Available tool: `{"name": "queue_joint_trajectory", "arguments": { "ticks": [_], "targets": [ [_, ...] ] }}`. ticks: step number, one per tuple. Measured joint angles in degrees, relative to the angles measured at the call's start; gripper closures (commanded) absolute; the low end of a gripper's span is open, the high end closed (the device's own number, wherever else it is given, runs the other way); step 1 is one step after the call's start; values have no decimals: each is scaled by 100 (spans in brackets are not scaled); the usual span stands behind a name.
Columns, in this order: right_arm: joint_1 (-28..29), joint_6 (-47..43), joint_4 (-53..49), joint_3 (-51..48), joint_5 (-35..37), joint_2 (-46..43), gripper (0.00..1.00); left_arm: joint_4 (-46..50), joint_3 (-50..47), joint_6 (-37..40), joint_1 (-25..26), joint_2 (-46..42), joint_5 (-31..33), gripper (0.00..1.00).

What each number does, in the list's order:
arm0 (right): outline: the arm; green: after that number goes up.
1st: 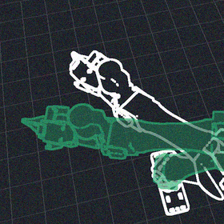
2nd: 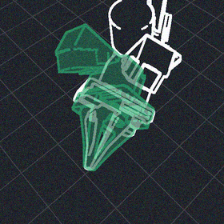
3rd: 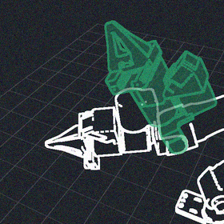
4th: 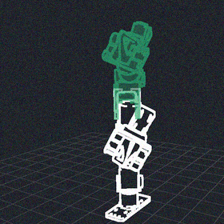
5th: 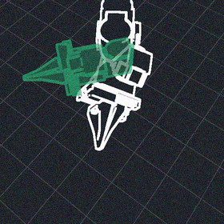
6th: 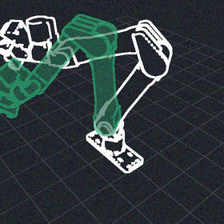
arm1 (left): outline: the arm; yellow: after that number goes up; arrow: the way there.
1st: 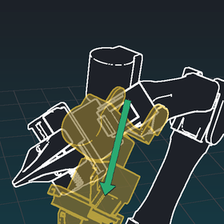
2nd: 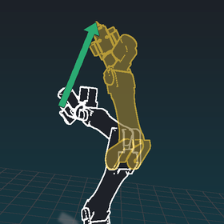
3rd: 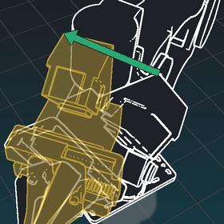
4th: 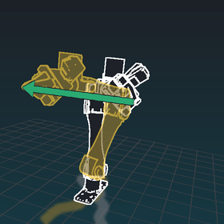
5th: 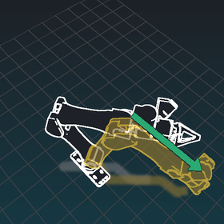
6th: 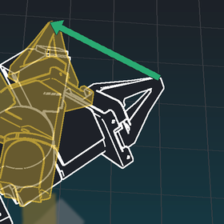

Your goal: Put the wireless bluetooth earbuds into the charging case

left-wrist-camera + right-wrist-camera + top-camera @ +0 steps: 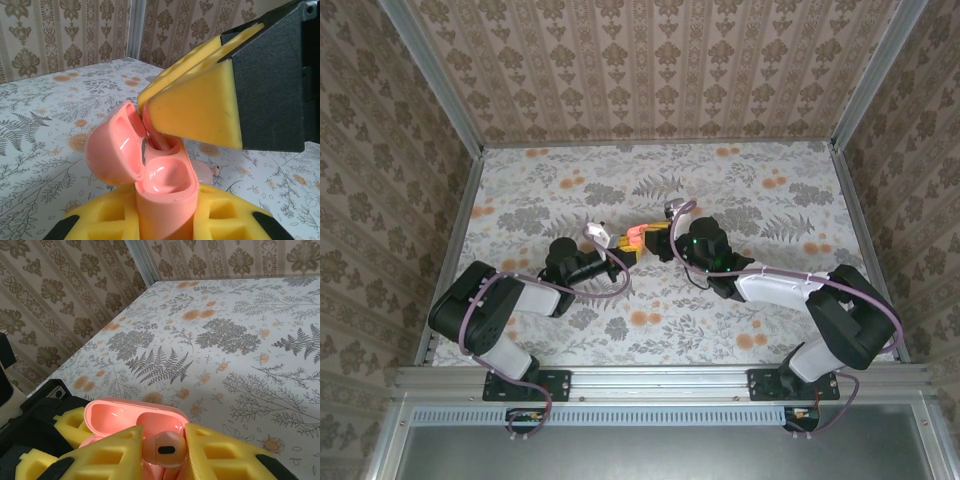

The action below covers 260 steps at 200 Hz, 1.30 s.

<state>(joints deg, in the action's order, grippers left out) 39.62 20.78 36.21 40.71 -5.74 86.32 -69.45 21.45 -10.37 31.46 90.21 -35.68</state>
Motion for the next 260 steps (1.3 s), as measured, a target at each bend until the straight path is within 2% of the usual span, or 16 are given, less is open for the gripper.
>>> {"name": "queue_joint_trajectory", "arguments": {
  "ticks": [163, 233, 260],
  "targets": [
    [-26, 186, 48, 48, -420, -107, 44, 42, 2, 7, 0, -205, 96, 89],
    [-269, 391, 48, 50, -977, -380, 41, 42, 2, 7, 0, -234, 70, 89],
    [-356, 457, 44, 50, -1152, -452, 46, 39, 2, 9, 0, -267, 70, 89]
  ]
}}
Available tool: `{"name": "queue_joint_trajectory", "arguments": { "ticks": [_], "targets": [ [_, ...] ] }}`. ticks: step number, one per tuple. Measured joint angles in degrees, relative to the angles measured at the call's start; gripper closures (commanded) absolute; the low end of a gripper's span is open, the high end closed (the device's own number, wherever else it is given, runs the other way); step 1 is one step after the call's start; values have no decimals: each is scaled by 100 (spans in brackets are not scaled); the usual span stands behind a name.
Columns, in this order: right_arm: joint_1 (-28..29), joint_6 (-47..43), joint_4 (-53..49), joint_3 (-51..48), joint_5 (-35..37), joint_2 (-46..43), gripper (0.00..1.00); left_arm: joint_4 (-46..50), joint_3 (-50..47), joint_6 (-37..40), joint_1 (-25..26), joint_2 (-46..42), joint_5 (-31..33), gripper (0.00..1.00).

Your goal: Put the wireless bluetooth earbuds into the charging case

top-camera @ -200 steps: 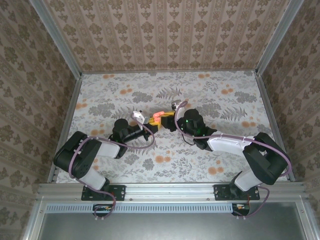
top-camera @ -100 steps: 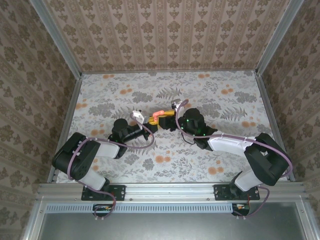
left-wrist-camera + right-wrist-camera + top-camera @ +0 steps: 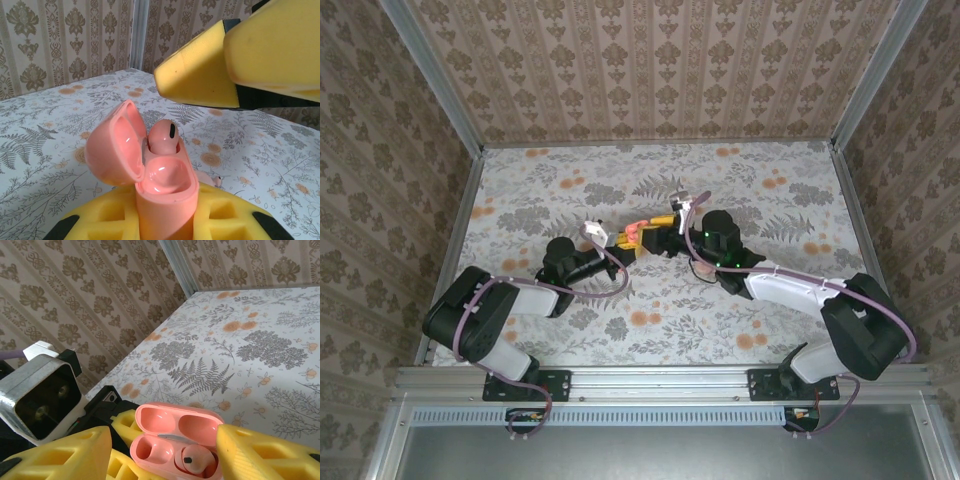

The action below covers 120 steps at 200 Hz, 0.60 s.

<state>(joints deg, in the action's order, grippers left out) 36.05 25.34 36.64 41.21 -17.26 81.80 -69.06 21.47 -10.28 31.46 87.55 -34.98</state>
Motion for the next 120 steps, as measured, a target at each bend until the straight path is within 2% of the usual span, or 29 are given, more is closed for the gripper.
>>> {"name": "queue_joint_trajectory", "arguments": {
  "ticks": [59, 93, 120],
  "targets": [
    [-527, -166, -444, -98, -409, -640, 49, -11, -2, 146, 0, -103, -426, 88],
    [-662, -787, -835, -407, -710, -1172, 49, -4, -9, 256, 0, -216, -629, 88],
    [-667, -1287, -1552, -407, -787, -1543, 49, 90, -48, 302, -28, -367, -549, 88]
  ]
}}
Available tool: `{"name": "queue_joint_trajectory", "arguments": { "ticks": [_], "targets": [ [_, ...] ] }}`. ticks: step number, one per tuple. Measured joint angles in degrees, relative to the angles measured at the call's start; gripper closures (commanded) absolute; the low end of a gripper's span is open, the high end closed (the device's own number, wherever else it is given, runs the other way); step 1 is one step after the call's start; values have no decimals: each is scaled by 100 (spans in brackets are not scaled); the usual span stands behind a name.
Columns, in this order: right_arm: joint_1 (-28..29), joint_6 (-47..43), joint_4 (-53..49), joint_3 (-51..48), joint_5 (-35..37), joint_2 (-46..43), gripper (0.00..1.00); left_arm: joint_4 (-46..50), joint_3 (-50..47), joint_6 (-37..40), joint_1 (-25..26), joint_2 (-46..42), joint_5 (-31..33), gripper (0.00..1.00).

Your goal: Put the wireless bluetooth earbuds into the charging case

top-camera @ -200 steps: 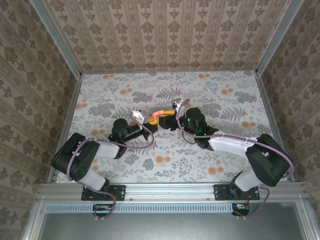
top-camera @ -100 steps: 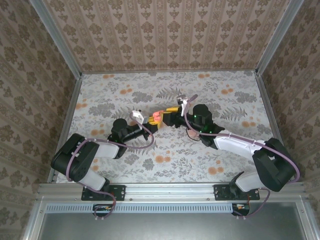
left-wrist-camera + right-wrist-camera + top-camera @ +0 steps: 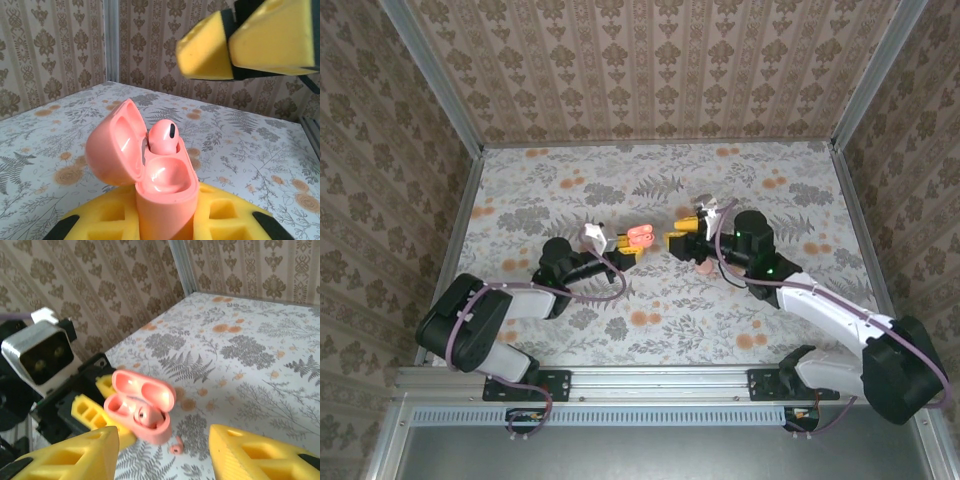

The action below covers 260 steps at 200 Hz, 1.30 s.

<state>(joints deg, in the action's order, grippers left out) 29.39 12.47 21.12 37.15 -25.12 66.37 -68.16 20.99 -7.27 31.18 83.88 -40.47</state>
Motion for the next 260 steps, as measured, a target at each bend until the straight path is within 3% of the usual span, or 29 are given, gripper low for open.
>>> {"name": "queue_joint_trajectory", "arguments": {
  "ticks": [60, 107, 138, 180, 218, 260],
  "targets": [
    [15, 24, -2452, 1058, 426, 133, 51, 1978, -17, 238, -140, -1121, 1137, 89],
    [470, 494, -3687, 1985, 863, 1167, 52, 3681, 11, 278, -387, -2236, 1982, 90],
    [911, 789, -3998, 2719, 994, 2107, 53, 4468, 11, 170, -787, -2758, 2400, 90],
    [1062, 1154, -4251, 3665, 994, 3410, 55, 5141, 11, -219, -1558, -2914, 2599, 91],
    [1176, 1220, -4553, 4634, 1012, 4478, 56, 5342, 0, -509, -2144, -2979, 2590, 91],
    [1241, 1222, -4725, 5392, 966, 5372, 57, 5455, -39, -612, -2400, -3167, 2546, 90]
  ]
}}
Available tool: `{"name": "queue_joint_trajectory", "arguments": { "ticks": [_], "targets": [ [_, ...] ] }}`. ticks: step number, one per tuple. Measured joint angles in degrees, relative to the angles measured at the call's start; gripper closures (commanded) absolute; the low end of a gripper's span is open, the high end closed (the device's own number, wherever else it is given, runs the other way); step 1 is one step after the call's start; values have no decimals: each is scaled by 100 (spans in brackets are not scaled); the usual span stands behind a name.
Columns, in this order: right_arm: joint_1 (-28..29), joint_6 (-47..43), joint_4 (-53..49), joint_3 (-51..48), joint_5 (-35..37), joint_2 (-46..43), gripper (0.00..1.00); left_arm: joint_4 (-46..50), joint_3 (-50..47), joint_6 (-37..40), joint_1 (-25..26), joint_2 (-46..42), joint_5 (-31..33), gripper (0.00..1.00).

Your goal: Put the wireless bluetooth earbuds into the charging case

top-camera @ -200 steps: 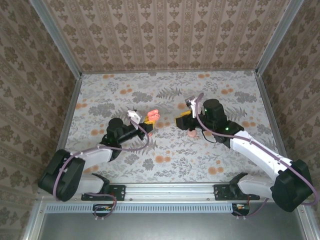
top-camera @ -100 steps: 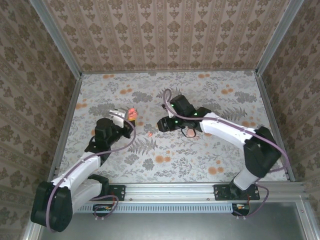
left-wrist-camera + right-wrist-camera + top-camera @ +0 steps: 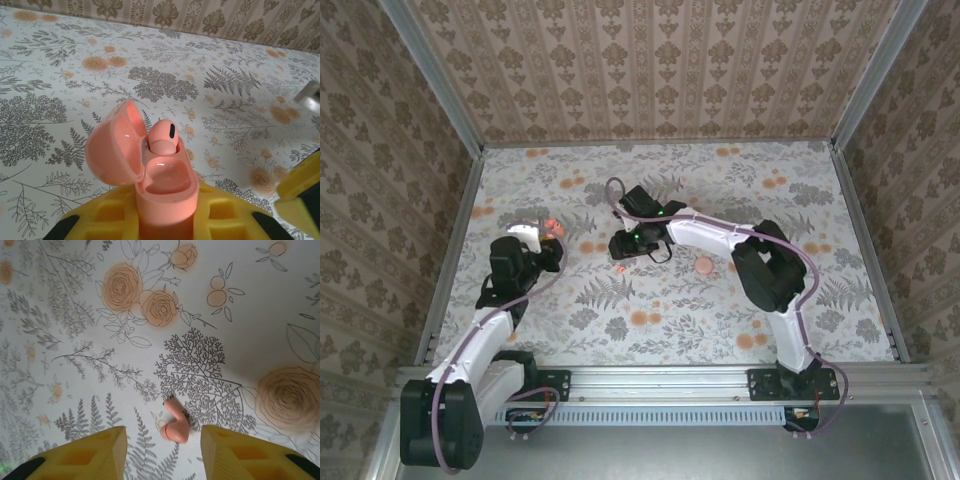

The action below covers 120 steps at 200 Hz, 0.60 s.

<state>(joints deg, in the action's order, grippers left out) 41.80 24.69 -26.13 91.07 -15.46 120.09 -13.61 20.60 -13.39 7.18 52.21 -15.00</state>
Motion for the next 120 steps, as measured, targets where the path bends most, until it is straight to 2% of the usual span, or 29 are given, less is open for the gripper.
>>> {"name": "queue_joint_trajectory", "arguments": {
  "ticks": [63, 120],
  "targets": [
    [94, 2, -302, 944, -96, 962, 59, 153, -37, -20, -205, -205, -17, 90],
    [177, 0, -614, 1123, -181, 1117, 60, 164, -37, -39, -278, -245, -42, 90]
  ]
}}
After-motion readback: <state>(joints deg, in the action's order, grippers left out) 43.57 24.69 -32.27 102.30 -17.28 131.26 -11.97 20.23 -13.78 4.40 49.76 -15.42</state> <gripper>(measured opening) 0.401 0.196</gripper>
